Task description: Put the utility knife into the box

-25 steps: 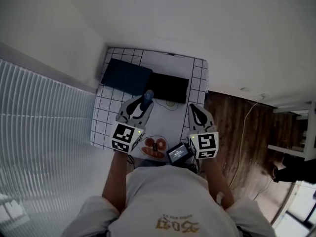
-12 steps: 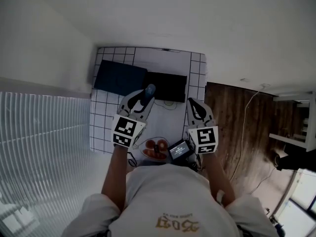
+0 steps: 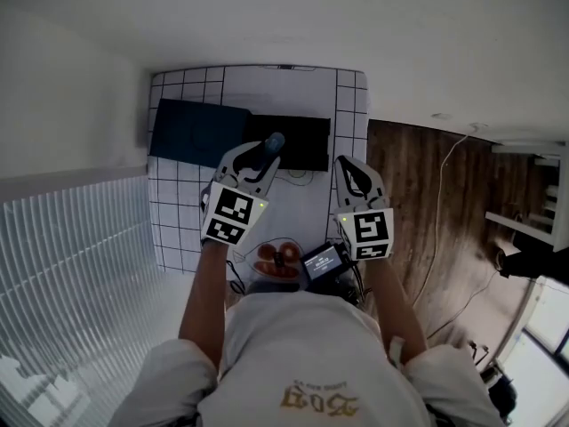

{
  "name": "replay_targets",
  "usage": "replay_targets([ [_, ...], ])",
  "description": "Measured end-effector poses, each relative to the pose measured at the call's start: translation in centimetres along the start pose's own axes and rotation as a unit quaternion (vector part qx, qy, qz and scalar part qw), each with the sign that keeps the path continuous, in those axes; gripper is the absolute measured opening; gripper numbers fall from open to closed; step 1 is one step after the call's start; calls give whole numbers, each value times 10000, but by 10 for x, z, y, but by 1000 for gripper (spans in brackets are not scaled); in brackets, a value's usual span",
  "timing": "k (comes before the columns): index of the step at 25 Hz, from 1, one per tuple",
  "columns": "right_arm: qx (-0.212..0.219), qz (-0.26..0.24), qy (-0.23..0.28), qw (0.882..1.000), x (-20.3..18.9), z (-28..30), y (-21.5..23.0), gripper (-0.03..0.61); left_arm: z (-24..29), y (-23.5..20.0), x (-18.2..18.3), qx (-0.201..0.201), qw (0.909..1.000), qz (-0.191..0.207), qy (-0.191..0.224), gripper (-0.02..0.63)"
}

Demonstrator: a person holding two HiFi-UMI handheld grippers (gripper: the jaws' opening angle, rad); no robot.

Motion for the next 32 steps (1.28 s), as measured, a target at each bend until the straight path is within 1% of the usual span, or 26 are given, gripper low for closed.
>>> replay_targets([
  [5,-66,41,-136,9999,-10,7,5,8,18,-5,-9,-135,9996,-138,-226,137],
  [14,-67,90,-294,9995,-26,19,2,7,47,-9,-26,-195,9962,132,-837,137],
  [21,-78,83,-302,9995,-32,25,0,7,62,-5,-37,-364,9928,357,-1080,137],
  [27,-121,87,-337,9993,-36,26,2,8,76,0,-38,-464,9881,732,-1268,137],
  [30,-149,97,-355,9992,-39,24,2,8,83,6,-39,-577,9833,980,-1420,137],
  [32,-173,114,-356,9992,-40,23,2,7,87,11,-42,-694,9804,1067,-1501,137],
])
Point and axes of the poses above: the fingertips, and each gripper's own axes: z forward along the fingers, y to its right, x out of its top, the point moved 9 cm from there along -z, backward along the fingers, and after that the axes turned 9 degrees about y, right-handed, at the moved point
